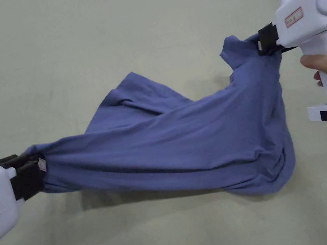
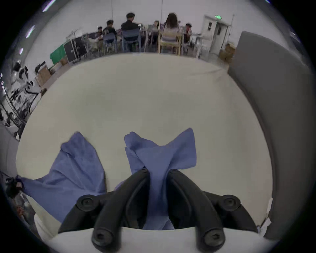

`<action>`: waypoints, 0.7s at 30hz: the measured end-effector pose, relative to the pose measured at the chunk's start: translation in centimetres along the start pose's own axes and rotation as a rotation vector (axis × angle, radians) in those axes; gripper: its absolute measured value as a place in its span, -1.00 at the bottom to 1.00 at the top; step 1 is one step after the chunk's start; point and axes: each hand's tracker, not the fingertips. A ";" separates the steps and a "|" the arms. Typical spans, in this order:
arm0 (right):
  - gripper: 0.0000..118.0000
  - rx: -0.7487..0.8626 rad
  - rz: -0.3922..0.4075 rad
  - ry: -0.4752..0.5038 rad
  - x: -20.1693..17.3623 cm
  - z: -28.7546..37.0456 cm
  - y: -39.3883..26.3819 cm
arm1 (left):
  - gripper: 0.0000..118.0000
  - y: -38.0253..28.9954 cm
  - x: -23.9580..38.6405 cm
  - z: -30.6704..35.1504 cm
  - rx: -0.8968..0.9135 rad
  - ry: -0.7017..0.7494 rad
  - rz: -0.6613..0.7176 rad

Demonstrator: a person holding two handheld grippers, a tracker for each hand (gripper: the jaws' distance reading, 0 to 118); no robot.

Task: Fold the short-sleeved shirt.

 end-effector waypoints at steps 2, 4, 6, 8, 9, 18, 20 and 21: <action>-0.73 0.093 -0.032 -0.020 1.6 3.5 0.6 | -0.99 2.2 0.0 1.7 0.068 -0.016 -0.017; -0.73 0.190 -0.080 -0.026 3.4 7.9 1.5 | -0.99 5.4 0.1 4.0 0.146 0.001 -0.056; -0.73 0.306 -0.122 -0.012 4.6 12.6 2.6 | -0.99 8.9 0.6 6.5 0.224 -0.037 -0.078; -0.73 0.397 -0.144 0.009 5.3 17.0 4.2 | -0.99 12.9 1.5 9.1 0.324 -0.074 -0.108; -0.74 0.438 -0.155 0.016 5.5 18.9 5.2 | -0.99 14.9 2.1 10.2 0.357 -0.066 -0.139; -0.74 0.568 -0.221 0.039 6.5 28.8 19.3 | -0.99 36.2 5.4 15.7 0.582 0.105 -0.224; -0.74 0.560 -0.250 0.038 6.3 28.4 22.3 | -0.99 40.2 5.1 15.0 0.588 0.109 -0.189; -0.74 0.563 -0.250 0.037 6.2 27.9 23.6 | -0.99 41.8 5.1 14.4 0.584 0.123 -0.184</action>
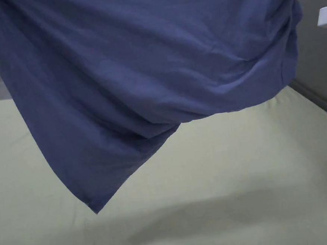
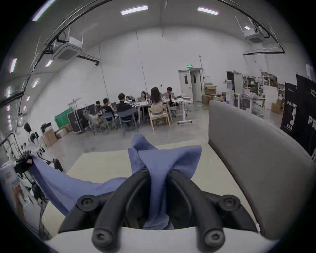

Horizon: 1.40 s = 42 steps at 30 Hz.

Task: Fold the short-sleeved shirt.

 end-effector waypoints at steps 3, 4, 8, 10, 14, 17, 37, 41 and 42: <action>-0.74 -0.003 0.001 -0.011 -1.3 -3.5 1.2 | -0.99 1.2 -0.5 -3.8 0.004 0.050 -0.005; -0.74 -0.004 0.006 -0.006 -1.8 -4.8 1.1 | -0.99 1.2 -0.5 -5.1 -0.004 0.075 -0.011; -0.74 -0.038 0.056 0.001 -3.2 -10.9 -1.5 | -0.99 -2.5 -0.5 -9.9 -0.005 0.134 -0.098; -0.74 -0.095 0.083 -0.004 -3.3 -14.4 -4.4 | -0.99 -6.5 -0.8 -12.2 -0.034 0.128 -0.092; -0.74 -0.218 0.073 -0.025 -2.0 -21.2 -13.5 | -0.99 -17.8 -1.8 -16.5 -0.210 0.055 0.076; -0.74 -0.329 0.017 -0.022 0.2 -25.2 -22.2 | -0.99 -27.9 -2.3 -18.3 -0.352 0.017 0.211; -0.74 -0.478 -0.036 -0.021 6.4 -12.0 -47.2 | -0.99 -49.9 -0.6 -4.8 -0.611 -0.025 0.202; -0.74 -0.485 -0.062 -0.012 8.4 -5.9 -49.7 | -0.99 -50.2 -0.7 1.1 -0.606 -0.041 0.205; -0.74 -0.490 -0.071 -0.010 8.8 -4.2 -50.5 | -0.99 -50.4 -0.7 2.6 -0.610 -0.043 0.195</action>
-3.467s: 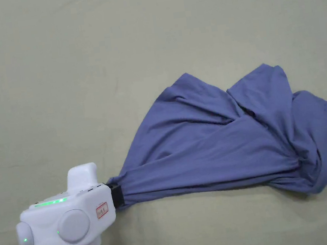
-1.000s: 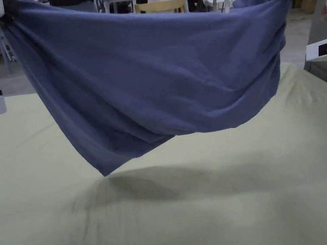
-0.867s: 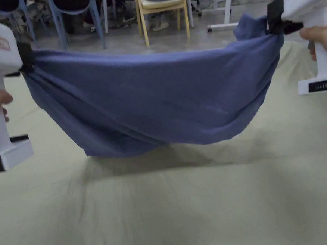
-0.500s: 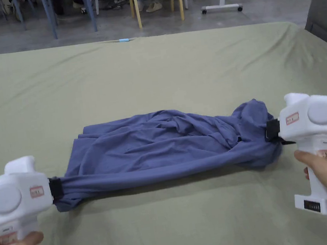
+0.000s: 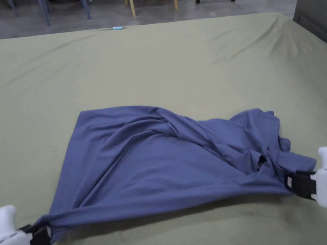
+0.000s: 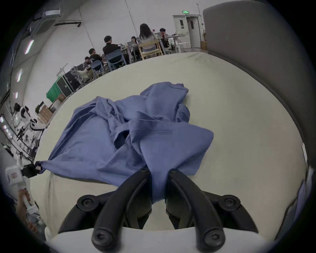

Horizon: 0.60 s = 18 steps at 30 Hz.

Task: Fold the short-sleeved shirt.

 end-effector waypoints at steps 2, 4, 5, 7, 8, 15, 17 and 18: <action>-0.74 -0.019 -0.006 -0.004 0.9 2.3 -3.0 | -0.99 -2.7 0.1 2.2 -0.030 0.006 -0.027; -0.74 -0.051 0.000 -0.011 1.6 4.3 -6.0 | -0.99 -5.7 0.3 3.9 -0.078 0.011 -0.061; -0.74 -0.070 0.007 -0.019 2.0 5.4 -7.4 | -0.99 -7.3 0.6 4.7 -0.108 0.014 -0.090; -0.75 -0.099 0.006 -0.029 2.4 7.1 -9.8 | -0.99 -10.0 1.1 6.0 -0.161 0.035 -0.132; -0.74 -0.114 0.005 -0.031 2.8 7.8 -10.7 | -0.99 -11.4 0.5 6.0 -0.175 0.023 -0.132; -0.41 -0.174 0.053 -0.150 2.9 10.1 -12.2 | -0.49 -12.2 1.2 7.5 -0.152 0.048 -0.083; 0.43 -0.152 0.033 -0.144 3.3 11.4 -11.8 | 0.39 -11.5 1.0 7.6 -0.193 0.063 -0.049; 0.84 -0.165 -0.001 -0.106 3.5 12.1 -11.7 | 0.56 -11.6 0.8 8.4 -0.175 0.056 -0.034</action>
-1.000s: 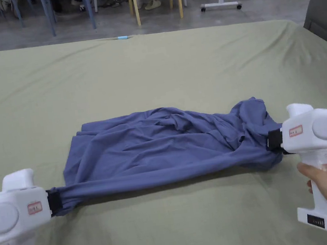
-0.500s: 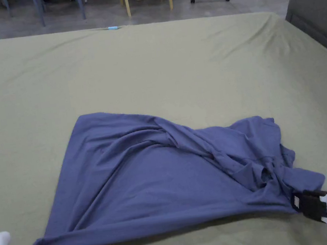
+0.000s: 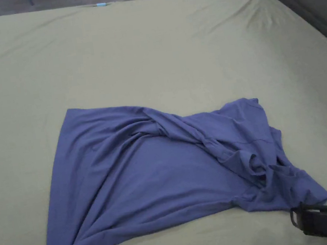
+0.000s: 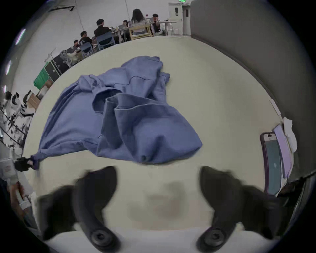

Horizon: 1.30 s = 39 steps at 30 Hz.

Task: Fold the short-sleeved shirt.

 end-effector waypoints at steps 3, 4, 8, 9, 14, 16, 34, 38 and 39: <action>0.93 0.039 -0.071 0.038 0.6 4.0 -0.5 | 0.56 -0.4 -0.5 3.8 0.052 -0.024 0.042; 0.93 0.066 -0.069 0.023 0.5 5.3 -0.5 | 0.56 -0.5 -0.6 5.3 0.073 -0.017 0.034; -0.59 0.160 0.067 0.002 -1.9 9.5 -0.8 | -1.00 -0.9 1.3 12.3 0.238 0.008 -0.110; -0.96 0.168 0.067 -0.017 -2.5 9.6 -0.9 | -1.00 -1.3 2.0 12.8 0.305 0.103 -0.083; -0.96 0.178 0.037 0.044 -3.4 9.3 -1.1 | -1.00 -0.4 2.9 14.8 0.270 0.018 -0.062; -0.96 0.173 0.051 0.042 -3.9 9.0 -0.6 | -1.00 0.9 3.5 14.3 0.260 0.015 -0.084; -0.96 0.149 0.103 0.003 -5.7 4.7 7.3 | 0.67 36.0 7.4 -20.2 -0.013 -0.018 -0.104; -0.96 0.127 0.095 -0.021 -5.2 3.7 7.7 | 0.66 35.5 7.8 -25.5 -0.114 0.011 -0.114; -0.96 0.121 0.095 -0.030 -5.1 3.5 7.8 | 0.53 35.1 7.9 -26.0 -0.128 0.017 -0.122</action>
